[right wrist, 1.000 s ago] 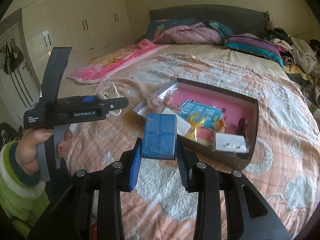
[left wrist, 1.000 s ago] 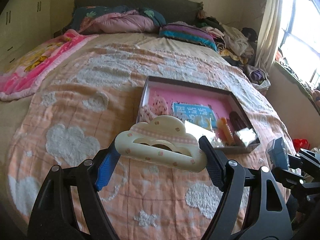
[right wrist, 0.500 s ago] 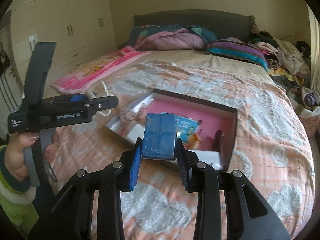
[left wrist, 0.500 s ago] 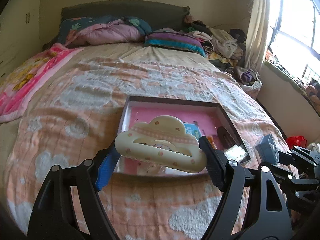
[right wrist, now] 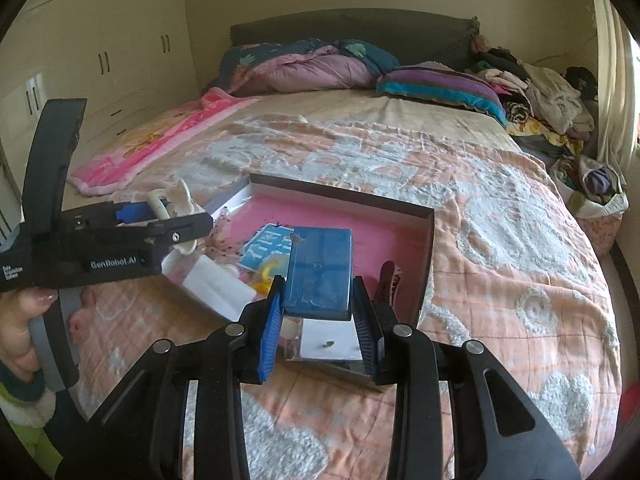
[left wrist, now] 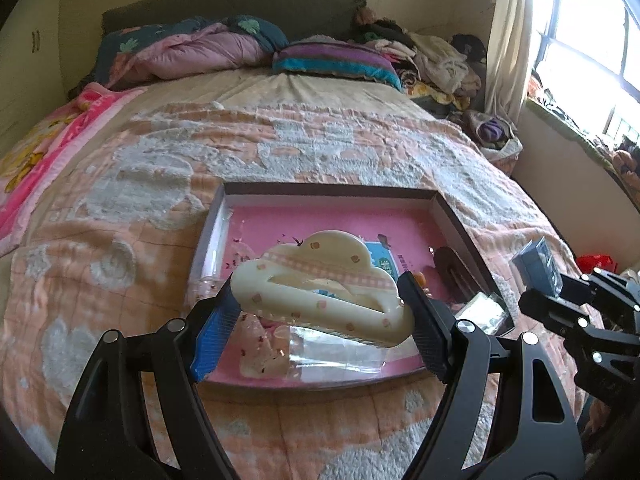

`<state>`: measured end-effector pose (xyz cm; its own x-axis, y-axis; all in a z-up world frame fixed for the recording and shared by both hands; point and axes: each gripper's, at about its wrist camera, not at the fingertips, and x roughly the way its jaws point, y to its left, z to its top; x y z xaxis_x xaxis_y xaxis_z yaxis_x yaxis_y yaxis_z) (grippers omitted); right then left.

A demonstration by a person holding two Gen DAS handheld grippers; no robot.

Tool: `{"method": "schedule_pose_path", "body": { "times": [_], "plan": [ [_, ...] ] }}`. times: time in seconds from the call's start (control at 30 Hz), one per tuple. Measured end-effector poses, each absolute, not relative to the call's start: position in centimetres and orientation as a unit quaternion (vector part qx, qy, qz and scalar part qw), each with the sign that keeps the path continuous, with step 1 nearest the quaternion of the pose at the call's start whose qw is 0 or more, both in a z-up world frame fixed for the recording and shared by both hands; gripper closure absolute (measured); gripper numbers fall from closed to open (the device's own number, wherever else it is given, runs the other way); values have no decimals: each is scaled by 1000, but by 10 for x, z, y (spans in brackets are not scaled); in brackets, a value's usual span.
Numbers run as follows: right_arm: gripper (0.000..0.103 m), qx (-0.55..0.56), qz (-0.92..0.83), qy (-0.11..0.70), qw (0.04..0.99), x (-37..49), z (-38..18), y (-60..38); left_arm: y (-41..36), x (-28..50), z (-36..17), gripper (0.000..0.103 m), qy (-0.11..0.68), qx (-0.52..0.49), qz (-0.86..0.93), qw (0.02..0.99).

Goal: Organize jewelry
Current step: 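Carry the claw clip and blue box over the pink box and lower them, then open both tools to release the claw clip and blue box in the box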

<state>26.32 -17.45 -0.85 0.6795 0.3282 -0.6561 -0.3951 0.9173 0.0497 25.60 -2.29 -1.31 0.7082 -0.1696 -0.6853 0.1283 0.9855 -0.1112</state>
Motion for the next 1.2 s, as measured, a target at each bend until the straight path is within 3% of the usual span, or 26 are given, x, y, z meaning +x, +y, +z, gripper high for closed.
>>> {"method": "schedule_pose_path", "body": {
  "times": [0.6, 1.2],
  "plan": [
    [71, -53, 192, 396, 896, 297, -52, -168, -27, 272, -37, 35, 398, -19, -70, 914],
    [69, -35, 194, 382, 903, 272, -32, -172, -27, 255, -26, 37, 392, -19, -70, 917]
  ]
}}
